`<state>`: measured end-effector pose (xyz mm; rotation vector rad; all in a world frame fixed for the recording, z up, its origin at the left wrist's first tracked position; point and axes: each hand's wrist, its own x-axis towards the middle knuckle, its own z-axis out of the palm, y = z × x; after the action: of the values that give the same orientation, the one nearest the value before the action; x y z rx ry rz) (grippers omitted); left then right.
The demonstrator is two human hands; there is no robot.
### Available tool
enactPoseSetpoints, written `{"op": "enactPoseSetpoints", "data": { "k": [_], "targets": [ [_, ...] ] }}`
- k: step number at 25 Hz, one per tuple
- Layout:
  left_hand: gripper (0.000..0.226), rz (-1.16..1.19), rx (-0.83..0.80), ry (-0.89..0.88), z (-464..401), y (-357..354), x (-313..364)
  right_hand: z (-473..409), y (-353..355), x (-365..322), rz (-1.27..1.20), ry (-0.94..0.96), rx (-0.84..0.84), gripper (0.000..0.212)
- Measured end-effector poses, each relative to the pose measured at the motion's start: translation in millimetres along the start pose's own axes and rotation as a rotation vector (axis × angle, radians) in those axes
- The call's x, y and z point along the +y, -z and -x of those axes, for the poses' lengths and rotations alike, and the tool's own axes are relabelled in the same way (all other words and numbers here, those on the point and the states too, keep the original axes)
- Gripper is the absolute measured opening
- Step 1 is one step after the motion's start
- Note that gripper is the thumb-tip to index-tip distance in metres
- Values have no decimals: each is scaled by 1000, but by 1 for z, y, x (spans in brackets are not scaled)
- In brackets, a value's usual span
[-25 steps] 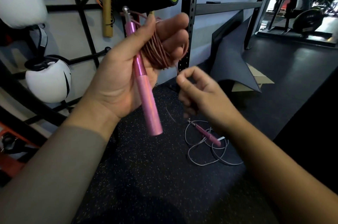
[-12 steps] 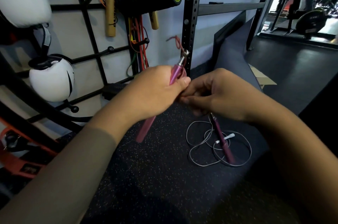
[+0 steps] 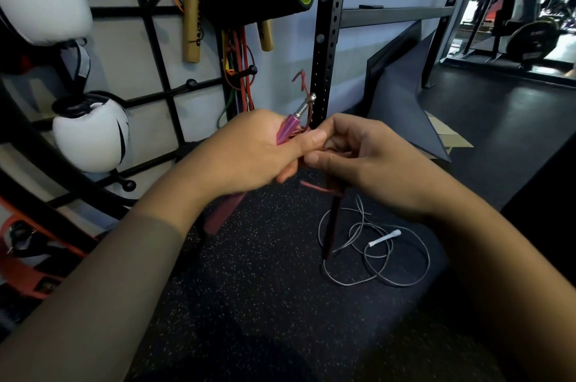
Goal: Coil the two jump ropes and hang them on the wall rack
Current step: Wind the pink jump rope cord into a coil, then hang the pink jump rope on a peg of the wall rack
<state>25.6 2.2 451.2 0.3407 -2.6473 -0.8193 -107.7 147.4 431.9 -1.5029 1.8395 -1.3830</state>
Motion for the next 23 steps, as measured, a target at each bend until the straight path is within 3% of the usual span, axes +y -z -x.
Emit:
{"op": "enactPoseSetpoints", "data": {
  "k": [5, 8, 10, 13, 15, 19, 23],
  "targets": [
    [48, 155, -132, -28, -2, -2, -11, -1, -1, 6, 127, 131, -25, 2],
    [44, 203, -246, -16, -3, -6, -13, 0, 5, 6, 149, 199, 27, 13],
    [42, 375, -288, 5, -2, -6, -11, 0, 10, 3, 23, 238, 72, 21],
    [30, 782, -324, -11, 2, -8, -5, 0, 5, 5, -261, 211, 147, 14],
    [27, 951, -318, -30, 3, -16, -4, -2, -4, 12, -315, 174, 187, 6],
    [26, 1121, -173, -17, -2, -32, -1, -4, -27, 16, -498, 120, 79, 47],
    [31, 1181, -47, 67, -4, -27, 1, 0, -41, 19, -485, 181, 154, 32]
  ]
}}
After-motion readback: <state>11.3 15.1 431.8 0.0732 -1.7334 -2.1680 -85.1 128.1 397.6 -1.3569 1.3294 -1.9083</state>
